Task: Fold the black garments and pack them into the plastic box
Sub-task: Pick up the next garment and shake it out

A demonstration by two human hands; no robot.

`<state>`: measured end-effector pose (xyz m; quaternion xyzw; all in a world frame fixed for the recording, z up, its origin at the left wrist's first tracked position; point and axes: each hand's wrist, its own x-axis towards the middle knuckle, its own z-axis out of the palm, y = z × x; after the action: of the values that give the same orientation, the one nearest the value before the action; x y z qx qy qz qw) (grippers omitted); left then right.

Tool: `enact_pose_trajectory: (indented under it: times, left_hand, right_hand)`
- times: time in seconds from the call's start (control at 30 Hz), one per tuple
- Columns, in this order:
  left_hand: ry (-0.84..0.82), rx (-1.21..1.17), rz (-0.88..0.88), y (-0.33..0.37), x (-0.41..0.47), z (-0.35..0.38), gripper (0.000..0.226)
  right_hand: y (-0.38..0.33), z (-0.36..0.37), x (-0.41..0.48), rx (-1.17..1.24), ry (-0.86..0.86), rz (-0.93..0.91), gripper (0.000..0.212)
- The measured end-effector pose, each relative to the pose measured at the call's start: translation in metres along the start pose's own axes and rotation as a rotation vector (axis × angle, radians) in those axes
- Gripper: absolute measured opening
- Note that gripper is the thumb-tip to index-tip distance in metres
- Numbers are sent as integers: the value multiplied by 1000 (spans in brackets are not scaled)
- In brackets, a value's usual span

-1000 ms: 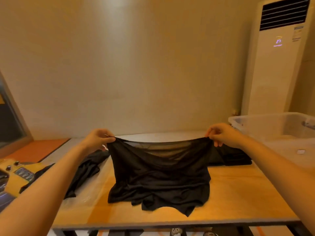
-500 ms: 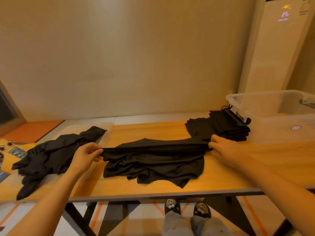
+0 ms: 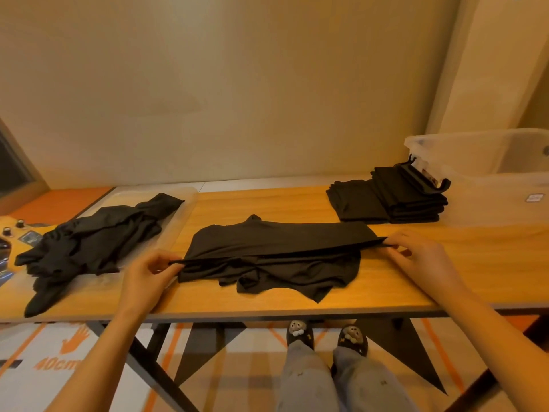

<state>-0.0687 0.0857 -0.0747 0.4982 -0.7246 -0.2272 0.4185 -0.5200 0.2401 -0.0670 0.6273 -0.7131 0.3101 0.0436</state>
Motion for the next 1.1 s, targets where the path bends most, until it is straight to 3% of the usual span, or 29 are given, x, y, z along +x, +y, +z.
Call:
enact_pose_trajectory:
  times: [0.17, 0.37, 0.57, 0.83, 1.1]
  left_hand:
    - [-6, -53, -59, 4, -1, 1, 13]
    - [-7, -58, -94, 10, -3, 2, 13]
    - [-38, -47, -84, 11, -5, 1, 15]
    - [-44, -33, -83, 11, -3, 1, 16]
    - [-50, -83, -122, 15, -8, -1, 19]
  right_hand:
    - [4, 0, 0, 59, -33, 52, 22]
    - [-4, -1, -1, -49, -21, 16, 29]
    - [-6, -1, 0, 51, -82, 132, 54]
    - [-1, 1, 4, -111, -269, -93, 36]
    - [-4, 3, -26, -195, -128, -97, 58]
